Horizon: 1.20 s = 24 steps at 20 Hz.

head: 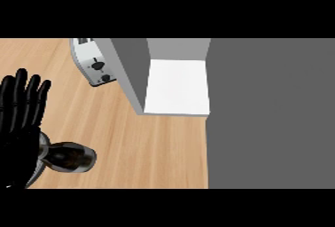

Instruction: Pick up the wine, place it into the cabinet and close the cabinet

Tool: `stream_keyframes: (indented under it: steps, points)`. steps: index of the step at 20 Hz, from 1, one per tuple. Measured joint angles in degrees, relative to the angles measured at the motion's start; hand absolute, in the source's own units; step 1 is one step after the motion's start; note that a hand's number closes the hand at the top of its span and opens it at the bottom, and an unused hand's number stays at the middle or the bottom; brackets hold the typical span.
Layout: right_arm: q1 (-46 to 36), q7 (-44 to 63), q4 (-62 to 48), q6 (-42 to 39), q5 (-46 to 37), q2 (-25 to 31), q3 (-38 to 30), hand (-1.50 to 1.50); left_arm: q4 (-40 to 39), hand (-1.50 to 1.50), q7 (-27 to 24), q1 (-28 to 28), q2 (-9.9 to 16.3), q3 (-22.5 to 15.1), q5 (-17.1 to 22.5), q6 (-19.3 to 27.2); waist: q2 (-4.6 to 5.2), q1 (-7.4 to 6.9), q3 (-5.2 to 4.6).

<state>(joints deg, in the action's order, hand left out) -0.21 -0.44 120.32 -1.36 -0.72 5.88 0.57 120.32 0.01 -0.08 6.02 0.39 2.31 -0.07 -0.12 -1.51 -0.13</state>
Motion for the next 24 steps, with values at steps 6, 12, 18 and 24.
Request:
stream_keyframes:
  steps: [6, 12, 18, 24]
  points:
    - [5.1, -0.7, 3.3, -2.5, 3.1, 0.1, -0.4, -1.5, 5.4, -1.5, -5.6, 11.5, 2.9, 1.7, 8.4, -9.9, -0.14, 0.81, 0.08]
    - [10.7, 6.2, 9.1, -8.6, 10.5, 2.7, 2.8, -1.5, 8.1, -1.5, -0.4, 20.4, 2.3, -1.8, 22.5, -15.8, -0.25, 1.13, 0.06]
    - [11.6, 13.3, 15.4, -8.9, 13.2, 3.4, 4.1, -1.5, 13.5, -1.5, 2.9, 28.6, 2.9, -2.5, 26.8, -18.4, -0.12, 1.07, 0.1]
    - [10.5, 16.9, 17.1, -8.0, 13.1, 3.4, 4.2, -1.5, 14.5, -1.5, 4.5, 32.3, 3.1, -2.8, 27.6, -18.7, -0.09, 0.97, 0.13]
